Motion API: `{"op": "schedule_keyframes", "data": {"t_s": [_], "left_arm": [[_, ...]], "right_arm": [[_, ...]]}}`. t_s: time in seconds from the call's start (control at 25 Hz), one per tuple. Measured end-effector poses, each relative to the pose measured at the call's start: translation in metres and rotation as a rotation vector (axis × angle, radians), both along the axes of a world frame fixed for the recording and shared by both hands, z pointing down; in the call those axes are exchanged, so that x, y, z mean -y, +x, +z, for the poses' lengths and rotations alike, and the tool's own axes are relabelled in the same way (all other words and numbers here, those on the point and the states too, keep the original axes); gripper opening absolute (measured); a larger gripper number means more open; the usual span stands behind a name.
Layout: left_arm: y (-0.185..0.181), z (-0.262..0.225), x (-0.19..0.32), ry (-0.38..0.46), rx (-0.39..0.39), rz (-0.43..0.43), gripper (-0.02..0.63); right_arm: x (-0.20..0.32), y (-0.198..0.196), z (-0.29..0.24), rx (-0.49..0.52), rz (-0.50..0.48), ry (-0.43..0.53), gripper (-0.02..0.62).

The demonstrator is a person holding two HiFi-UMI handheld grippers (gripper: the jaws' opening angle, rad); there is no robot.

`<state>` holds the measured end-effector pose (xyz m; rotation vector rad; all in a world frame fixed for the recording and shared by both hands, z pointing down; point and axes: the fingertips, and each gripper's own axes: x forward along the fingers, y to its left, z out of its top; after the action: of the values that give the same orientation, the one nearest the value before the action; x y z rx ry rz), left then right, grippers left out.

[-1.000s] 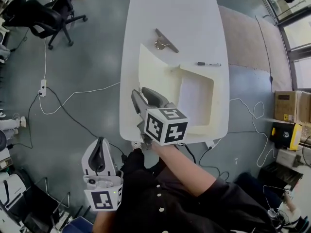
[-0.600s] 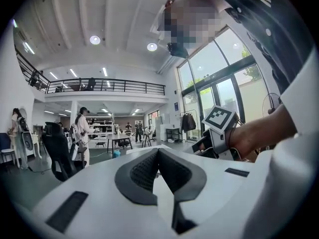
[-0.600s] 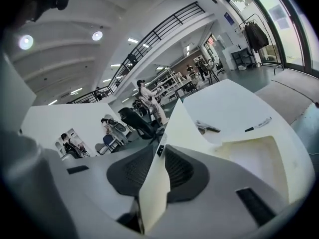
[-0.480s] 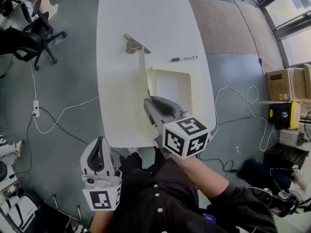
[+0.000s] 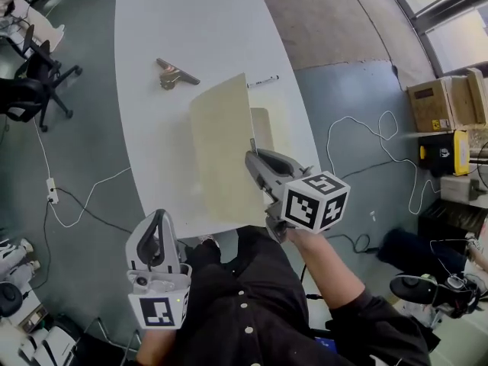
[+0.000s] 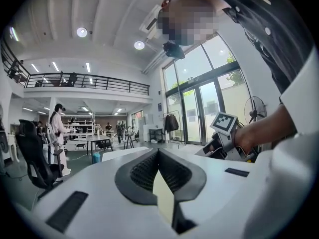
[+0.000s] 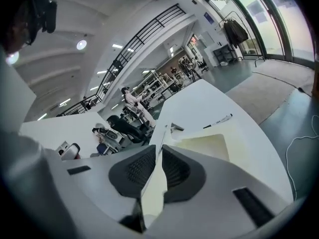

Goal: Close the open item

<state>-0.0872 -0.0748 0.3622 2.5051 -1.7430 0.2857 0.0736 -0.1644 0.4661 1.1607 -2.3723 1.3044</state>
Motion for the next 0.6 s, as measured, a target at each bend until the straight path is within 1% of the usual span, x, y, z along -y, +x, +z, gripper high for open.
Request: {"op": "schedule_keyframes", "data": {"t_s": [0.12, 0.36, 0.6], "left_arm": [[0.011, 0.005, 0.004, -0.018, 0.005, 0.016, 0.017], [0.032, 0.013, 0.010, -0.043, 0.020, 0.056, 0.017], [0.043, 0.022, 0.008, -0.081, 0.041, 0.085, 0.015]], "right_arm": [[0.000, 0.024, 0.014, -0.001, 0.011, -0.014, 0.061], [-0.004, 0.074, 0.055, -0.054, 0.059, -0.062, 0.055], [-0.005, 0.097, 0.089, -0.054, 0.108, -0.117, 0.057]]}}
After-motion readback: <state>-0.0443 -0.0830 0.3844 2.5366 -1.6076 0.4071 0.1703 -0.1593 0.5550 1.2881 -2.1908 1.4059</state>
